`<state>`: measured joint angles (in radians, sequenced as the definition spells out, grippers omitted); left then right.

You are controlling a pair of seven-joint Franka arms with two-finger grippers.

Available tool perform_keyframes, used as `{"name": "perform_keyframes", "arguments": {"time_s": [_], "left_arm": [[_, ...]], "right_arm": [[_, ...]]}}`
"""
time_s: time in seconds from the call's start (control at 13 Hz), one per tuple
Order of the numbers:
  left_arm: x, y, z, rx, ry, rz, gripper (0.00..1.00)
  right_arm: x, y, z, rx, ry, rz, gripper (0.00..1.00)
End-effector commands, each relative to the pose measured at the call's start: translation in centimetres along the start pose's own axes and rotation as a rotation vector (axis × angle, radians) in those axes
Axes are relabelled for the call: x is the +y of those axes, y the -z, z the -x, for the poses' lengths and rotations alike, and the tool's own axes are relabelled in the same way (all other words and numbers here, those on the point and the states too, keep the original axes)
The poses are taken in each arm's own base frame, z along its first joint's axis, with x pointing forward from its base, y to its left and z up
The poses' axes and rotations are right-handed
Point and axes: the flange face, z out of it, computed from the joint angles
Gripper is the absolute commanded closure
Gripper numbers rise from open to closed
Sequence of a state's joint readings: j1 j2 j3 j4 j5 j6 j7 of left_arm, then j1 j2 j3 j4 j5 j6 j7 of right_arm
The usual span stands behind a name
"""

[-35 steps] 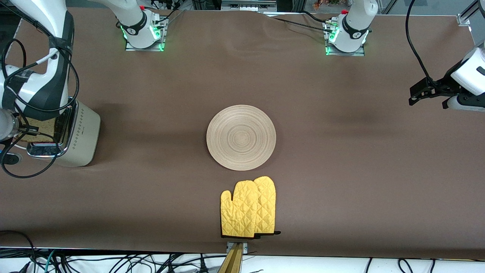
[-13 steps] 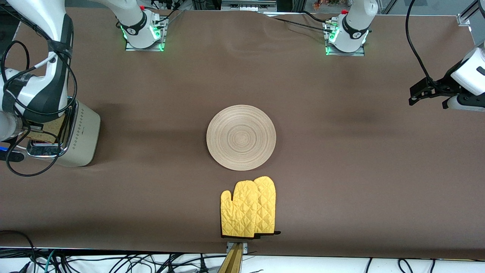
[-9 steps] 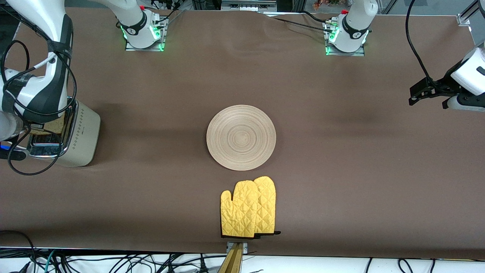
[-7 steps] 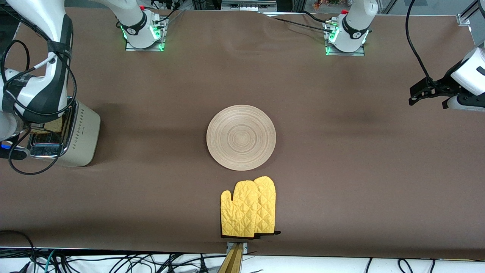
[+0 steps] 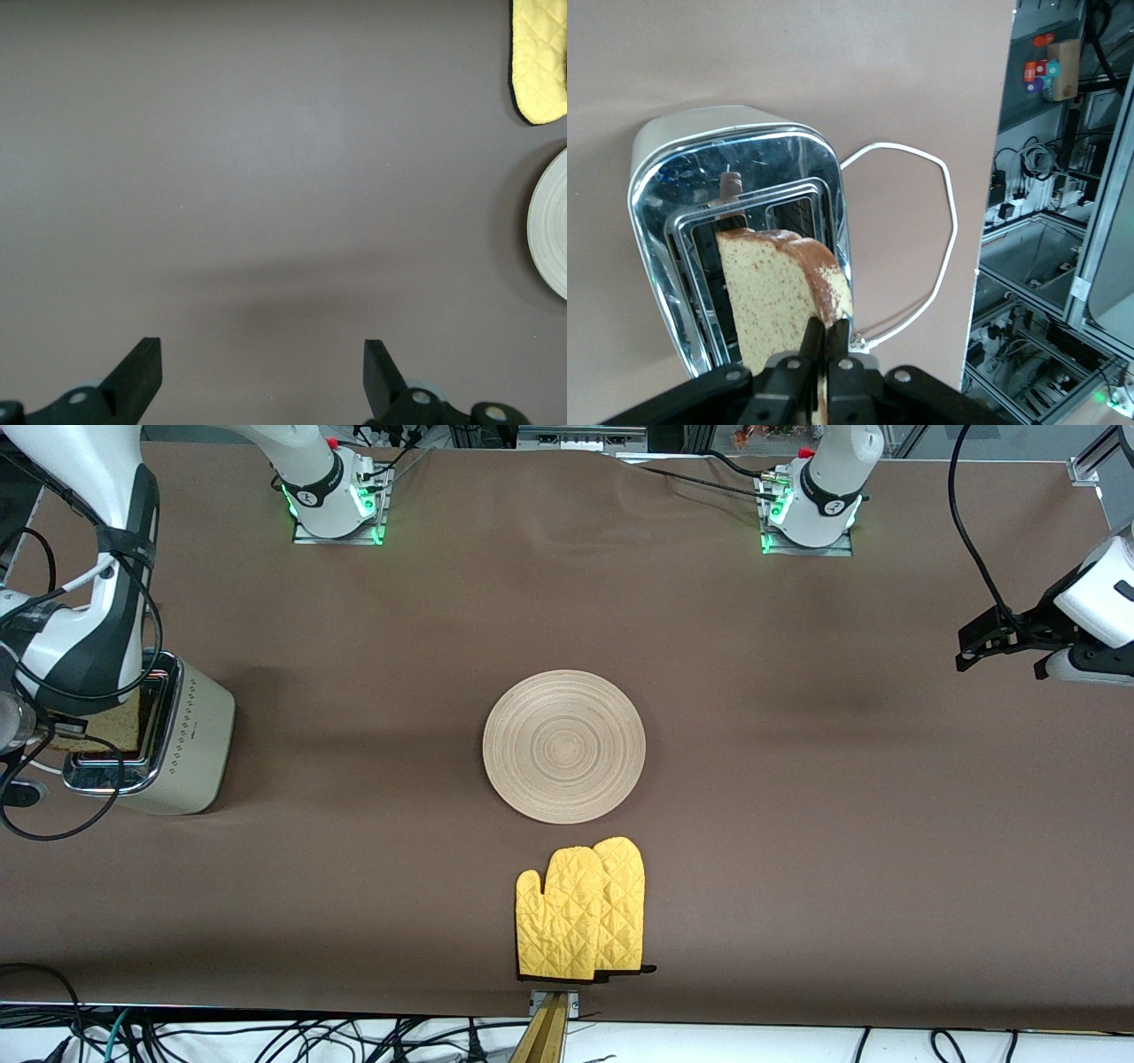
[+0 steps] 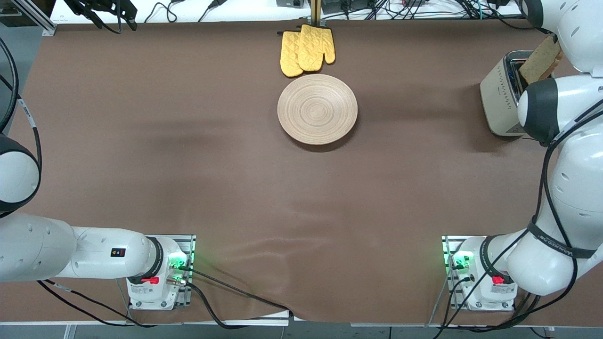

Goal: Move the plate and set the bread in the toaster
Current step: 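Push the bread down into the toaster slot with the right gripper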

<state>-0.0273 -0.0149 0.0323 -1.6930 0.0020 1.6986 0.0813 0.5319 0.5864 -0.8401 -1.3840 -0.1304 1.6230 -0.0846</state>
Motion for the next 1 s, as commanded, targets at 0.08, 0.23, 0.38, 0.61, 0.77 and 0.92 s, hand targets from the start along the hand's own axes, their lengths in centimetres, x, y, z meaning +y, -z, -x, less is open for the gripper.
{"name": "perform_keyframes", "arguments": {"time_s": [0.08,0.23,0.38,0.61,0.77,0.92], "left_arm": [[0.1,0.7,0.1,-0.004,0.009,-0.022,0.00],[-0.2,0.7,0.2,-0.004,0.003,-0.022,0.00],[-0.2,0.7,0.2,-0.004,0.011,-0.022,0.00],[-0.1,0.5,0.4,-0.025,0.010,-0.021,0.00],[-0.3,0.3,0.5,-0.037,0.014,-0.020,0.00],[-0.4,0.3,0.5,-0.036,0.013,-0.021,0.00]], "right_arm": [[-0.9,-0.6,-0.5,0.002,0.015,-0.040,1.00],[-1.2,-1.0,-0.6,-0.002,0.016,-0.043,1.00],[-1.8,-1.8,-1.1,0.005,0.018,-0.052,1.00],[-1.6,-3.4,-1.5,0.024,0.014,-0.053,1.00],[-1.5,-3.7,-1.6,0.030,0.014,-0.053,1.00],[-2.0,-4.2,-1.8,0.028,0.013,-0.076,1.00]]}}
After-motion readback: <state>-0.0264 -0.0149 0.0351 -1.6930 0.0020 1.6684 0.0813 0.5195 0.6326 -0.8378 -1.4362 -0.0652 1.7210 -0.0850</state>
